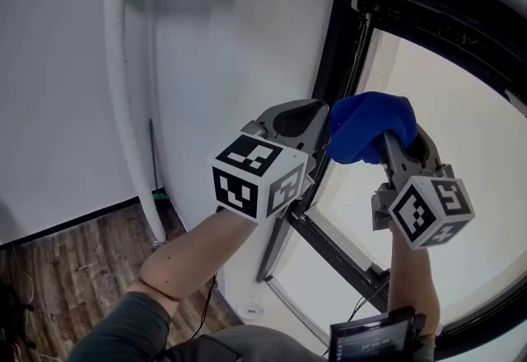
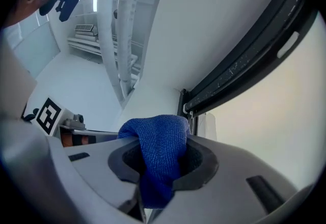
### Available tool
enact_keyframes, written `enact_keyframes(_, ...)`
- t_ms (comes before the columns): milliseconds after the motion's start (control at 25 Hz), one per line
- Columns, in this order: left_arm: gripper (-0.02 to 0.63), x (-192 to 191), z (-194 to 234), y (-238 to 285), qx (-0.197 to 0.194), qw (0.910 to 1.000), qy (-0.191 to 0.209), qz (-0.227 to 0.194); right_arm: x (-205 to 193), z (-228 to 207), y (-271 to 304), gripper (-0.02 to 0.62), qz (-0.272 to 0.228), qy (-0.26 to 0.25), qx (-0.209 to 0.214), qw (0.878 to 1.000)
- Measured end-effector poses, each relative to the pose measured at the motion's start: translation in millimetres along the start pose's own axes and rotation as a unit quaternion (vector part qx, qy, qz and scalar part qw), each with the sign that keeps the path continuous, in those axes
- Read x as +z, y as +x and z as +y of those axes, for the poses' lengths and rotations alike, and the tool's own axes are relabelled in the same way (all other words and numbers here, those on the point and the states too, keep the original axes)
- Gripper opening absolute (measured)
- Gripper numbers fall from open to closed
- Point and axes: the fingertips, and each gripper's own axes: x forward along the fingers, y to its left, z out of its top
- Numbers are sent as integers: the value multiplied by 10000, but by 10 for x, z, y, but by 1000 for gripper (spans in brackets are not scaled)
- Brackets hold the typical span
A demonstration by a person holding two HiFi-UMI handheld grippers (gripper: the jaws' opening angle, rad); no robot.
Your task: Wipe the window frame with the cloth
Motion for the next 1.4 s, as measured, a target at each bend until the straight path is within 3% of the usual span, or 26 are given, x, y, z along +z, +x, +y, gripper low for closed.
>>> enact_keyframes(280,9,415,351,385,-43,9989,68,-457,329,-109,666,117,-267,-455,-129,9985)
enact_keyframes(560,8,715,620,697,-95,9977,229,-633,628,-273,1252,118,-440,-719,-335,9959)
enact_keyframes(920,8,831,775,831,-222,9977,390,-504,914,-463,1841,118,-539,-850,-764,9920)
enact_keyframes(1200,8,818,823,859,-290,9975,338,-543,996,-634,1830,118,-585,-954,-1147,9871)
enact_keyframes(1400,8,717,622,964,-571,9968,157,-537,1088,-766,1538,118,-645,-1038,-1414,9824)
